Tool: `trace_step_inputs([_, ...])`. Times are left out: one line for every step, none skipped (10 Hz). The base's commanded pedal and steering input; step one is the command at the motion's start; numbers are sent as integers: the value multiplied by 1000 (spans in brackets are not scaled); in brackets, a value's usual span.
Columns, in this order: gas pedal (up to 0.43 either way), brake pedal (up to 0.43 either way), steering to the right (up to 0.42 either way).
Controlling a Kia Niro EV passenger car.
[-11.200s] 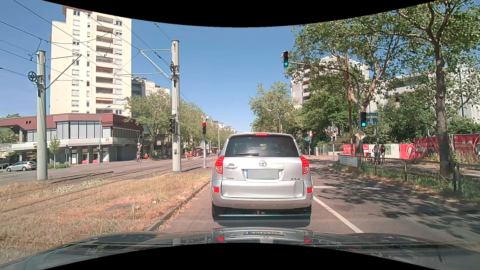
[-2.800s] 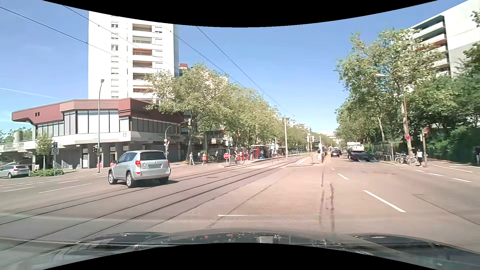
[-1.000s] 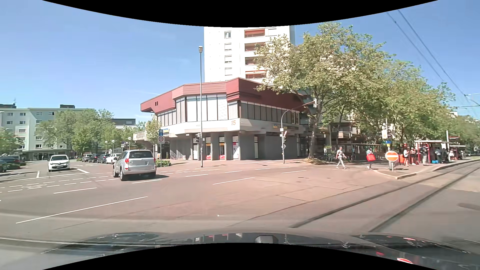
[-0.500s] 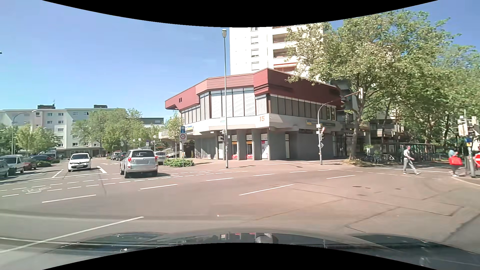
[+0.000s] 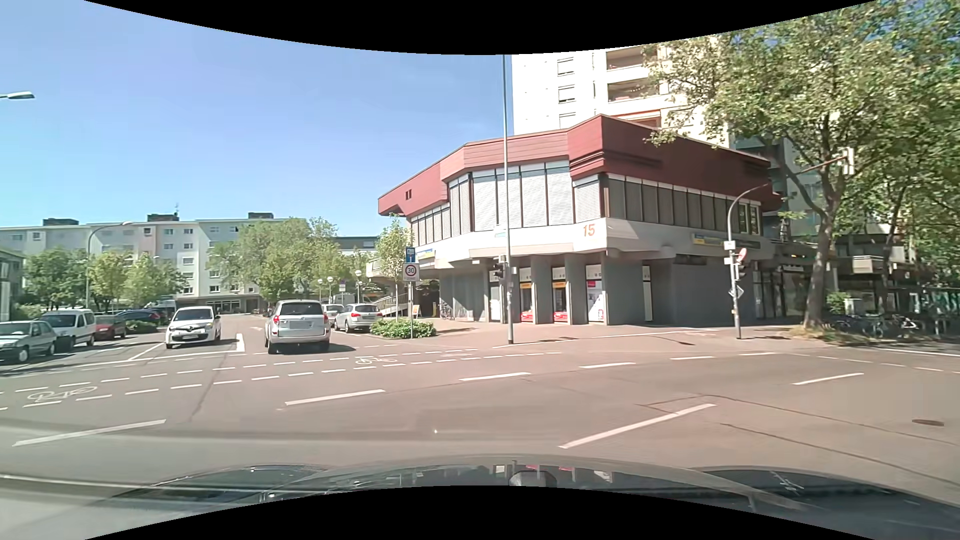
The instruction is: Follow the waypoints while adhering to traffic rules and regulations
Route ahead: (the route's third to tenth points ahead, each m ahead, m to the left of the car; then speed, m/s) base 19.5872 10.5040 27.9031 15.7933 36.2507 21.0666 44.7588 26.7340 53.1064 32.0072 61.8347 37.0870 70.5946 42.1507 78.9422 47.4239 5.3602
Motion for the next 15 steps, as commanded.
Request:
trace_step_inputs([47,0,-191])
trace_step_inputs([47,0,-190])
trace_step_inputs([47,0,-189])
trace_step_inputs([47,0,-187])
trace_step_inputs([47,0,-188])
trace_step_inputs([47,0,-188])
trace_step_inputs([59,0,-188])
trace_step_inputs([59,0,-189])
trace_step_inputs([59,0,-188])
trace_step_inputs([59,0,-188])
trace_step_inputs([59,0,-187])
trace_step_inputs([59,0,-187])
trace_step_inputs([59,0,-188])
trace_step_inputs([67,0,-185])
trace_step_inputs([67,0,-184])
